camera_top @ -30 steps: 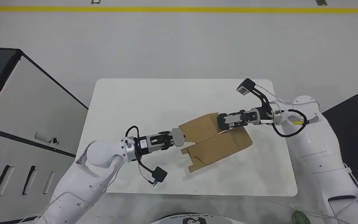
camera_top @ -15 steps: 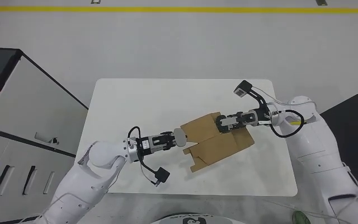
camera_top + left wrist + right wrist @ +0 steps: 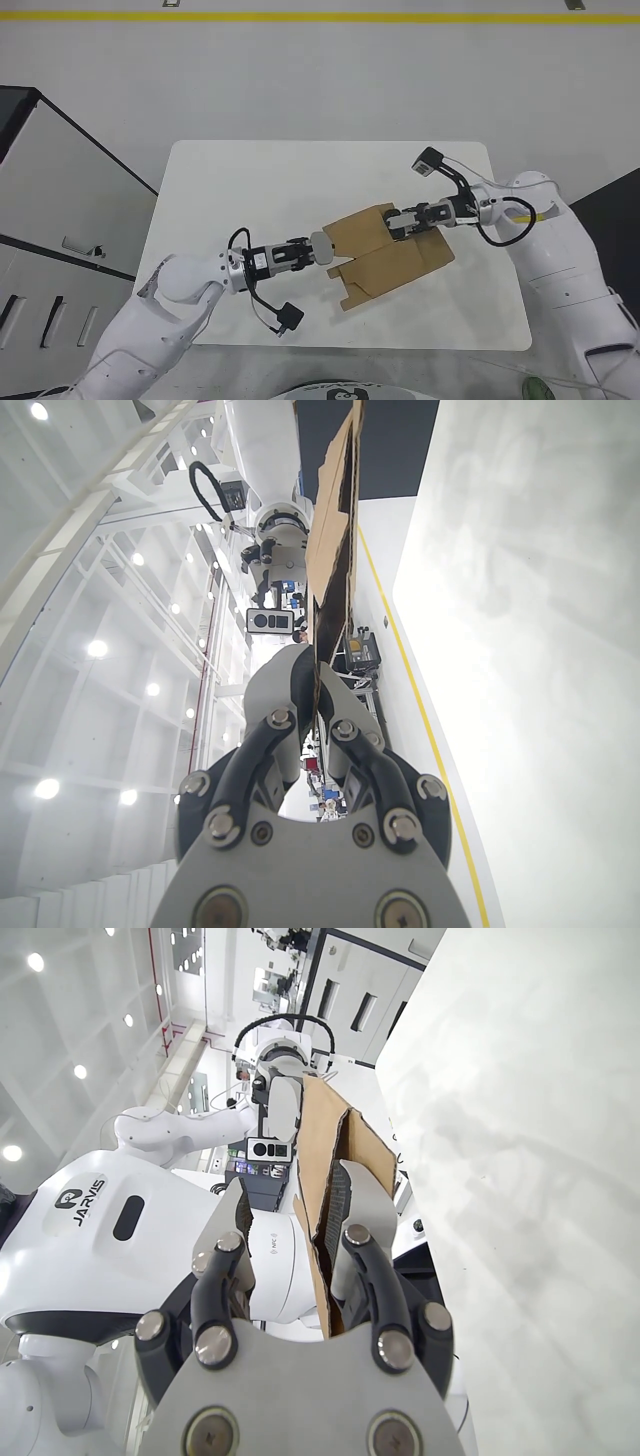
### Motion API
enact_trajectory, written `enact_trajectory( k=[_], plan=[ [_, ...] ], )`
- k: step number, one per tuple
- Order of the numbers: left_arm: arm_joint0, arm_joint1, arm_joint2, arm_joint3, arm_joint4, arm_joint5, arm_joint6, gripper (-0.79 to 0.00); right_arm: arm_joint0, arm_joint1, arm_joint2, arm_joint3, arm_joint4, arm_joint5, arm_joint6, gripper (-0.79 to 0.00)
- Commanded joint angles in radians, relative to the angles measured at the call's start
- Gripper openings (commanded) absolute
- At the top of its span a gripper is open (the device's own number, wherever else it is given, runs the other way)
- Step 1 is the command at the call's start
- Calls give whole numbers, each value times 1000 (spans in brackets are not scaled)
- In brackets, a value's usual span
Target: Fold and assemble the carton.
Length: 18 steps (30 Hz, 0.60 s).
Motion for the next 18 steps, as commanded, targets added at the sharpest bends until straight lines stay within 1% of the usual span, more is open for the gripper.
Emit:
enact_trajectory(
  k=[1,2,9,12,14,16,17,18],
  plan=[
    [0,1,2,-2,3,-1,-1,-785,0,0,-5,-1,-1,0,0,-471],
    [0,1,3,-3,4,-2,-1,-785,1,1,-8,-2,-2,0,0,-486],
    [-2,2,10,-7,7,-4,-5,-785,7,2,-28,0,4,4,0,-496],
    [-1,2,12,-10,7,-4,-8,-785,11,3,-38,0,4,5,0,-523],
    [-1,3,13,-11,10,-4,-7,-785,13,3,-45,0,3,7,0,-560],
    [0,4,13,-12,10,-4,-10,-785,15,3,-50,2,3,9,0,-625],
    [1,4,13,-12,11,-4,-11,-785,16,3,-53,2,2,10,0,-662],
    [1,4,14,-12,12,-4,-11,-785,17,3,-56,4,2,12,0,-717]
  ],
)
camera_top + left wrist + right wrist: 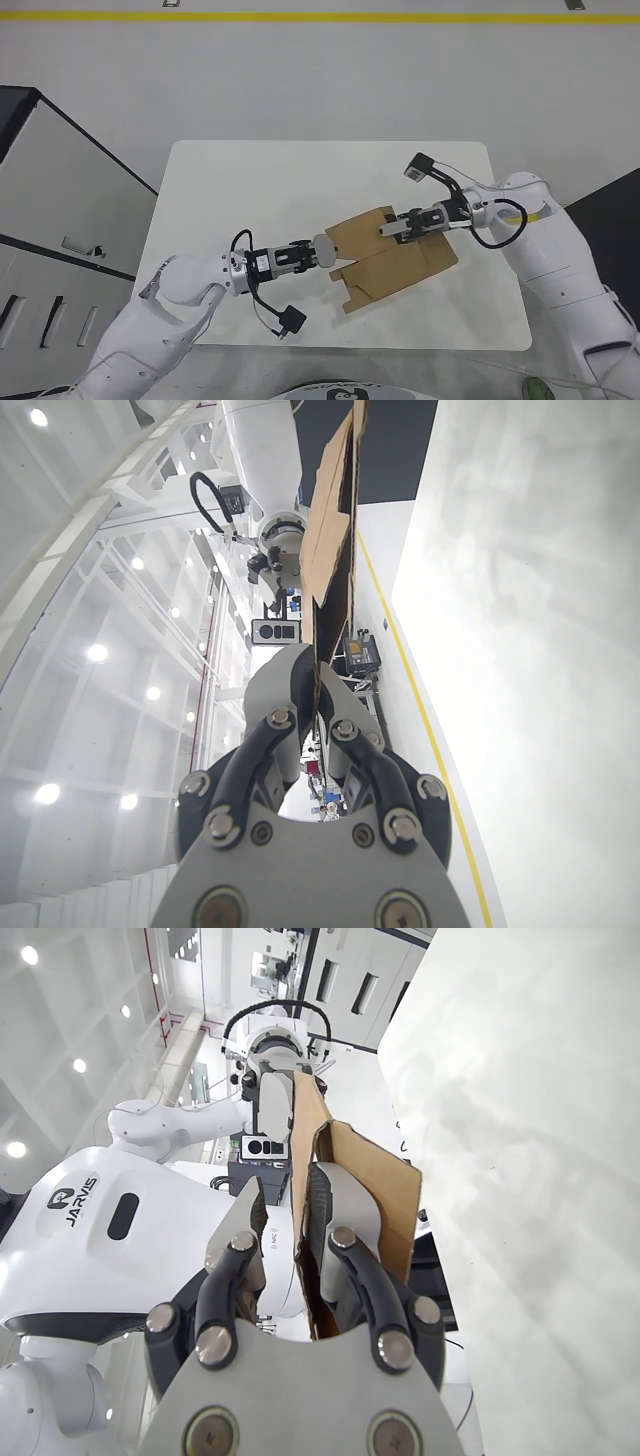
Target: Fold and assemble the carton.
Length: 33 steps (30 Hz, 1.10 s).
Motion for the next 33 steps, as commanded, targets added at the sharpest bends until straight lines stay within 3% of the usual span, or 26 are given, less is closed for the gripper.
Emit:
enact_trajectory(
  k=[1,5,6,7,8,19,33],
  plan=[
    [2,1,0,-1,2,1,-1,-785,2,0,-4,3,0,3,0,-785],
    [3,2,0,-2,4,-1,-2,-785,7,-1,-11,12,-6,7,0,-785],
    [4,2,0,-2,4,-1,-3,-563,8,-1,-12,14,-6,6,0,-785],
    [4,3,0,-3,6,-1,-3,-188,8,-2,-12,16,-5,5,-1,-785],
    [4,3,0,-3,6,-2,-3,0,8,-2,-12,18,-5,4,-2,-785],
    [10,5,-13,-3,-20,5,-24,0,5,-2,4,61,25,-18,-9,-785],
    [37,12,-40,-13,-24,1,-51,0,-3,10,67,96,178,-10,0,-785]
  ],
)
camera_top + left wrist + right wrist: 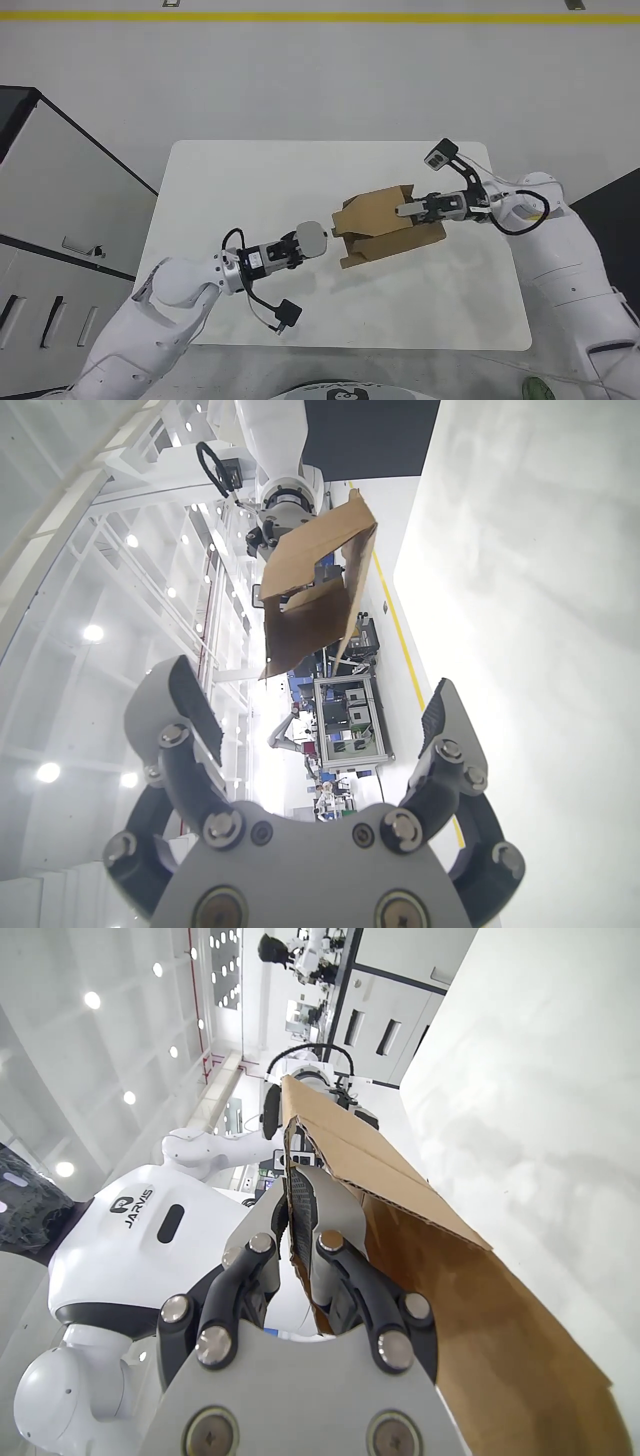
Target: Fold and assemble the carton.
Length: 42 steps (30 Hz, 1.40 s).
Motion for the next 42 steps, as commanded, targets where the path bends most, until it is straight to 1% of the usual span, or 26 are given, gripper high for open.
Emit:
enact_trajectory(
  k=[1,10,13,17,23,26,42],
  plan=[
    [5,1,-1,-3,2,0,-5,0,-1,3,8,0,27,1,0,-785],
    [8,1,-1,-6,4,1,-6,0,-3,7,12,-8,45,0,0,-785],
    [12,0,0,-2,-2,2,-20,0,-23,6,14,-40,31,2,-50,-785],
    [24,4,-16,5,4,7,-23,0,-37,7,29,-87,24,-4,-85,-785],
    [56,12,-67,6,-5,23,-7,0,-33,3,34,-133,-4,4,-156,-785],
    [56,12,-67,6,-5,23,-7,0,-32,0,29,-147,-18,7,-191,-785],
    [56,12,-67,6,-5,23,-7,0,-32,0,29,-147,-18,7,-191,-785]
  ],
)
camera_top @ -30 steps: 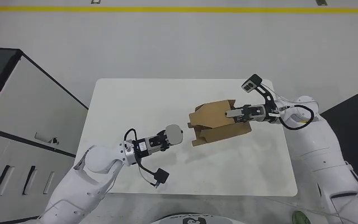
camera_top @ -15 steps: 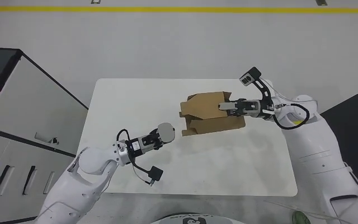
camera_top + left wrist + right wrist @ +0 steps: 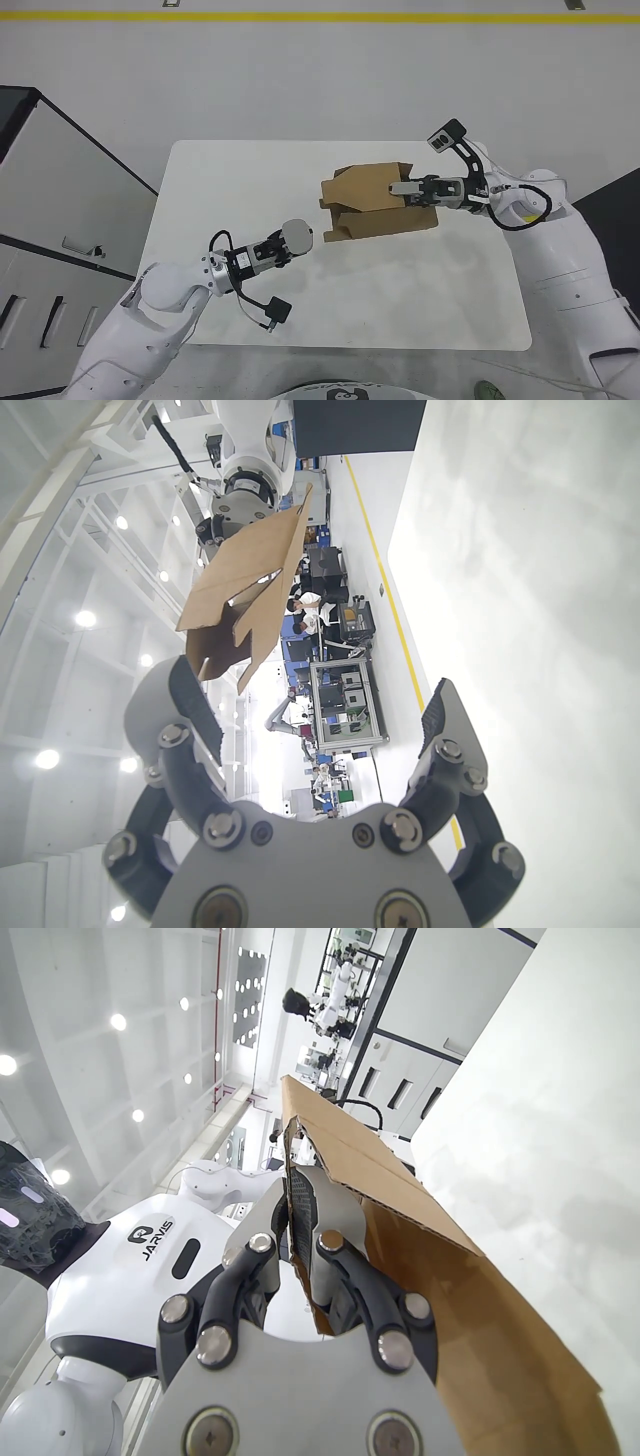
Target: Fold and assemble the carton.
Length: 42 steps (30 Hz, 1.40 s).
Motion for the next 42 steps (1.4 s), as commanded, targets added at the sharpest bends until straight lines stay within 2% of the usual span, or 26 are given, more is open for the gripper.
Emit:
enact_trajectory(
  k=[1,15,19,26,42],
  plan=[
    [0,0,0,0,0,0,0,0,0,0,0,0,0,0,0,-785],
    [0,0,0,0,0,0,0,0,-8,0,-5,-7,-13,16,-17,-785],
    [0,0,0,0,0,0,0,0,-22,3,9,3,3,41,23,-785],
    [0,0,0,0,0,0,0,0,-33,10,50,30,27,27,89,-785],
    [0,0,0,0,0,0,0,0,-33,10,50,30,27,27,89,-785]
  ],
)
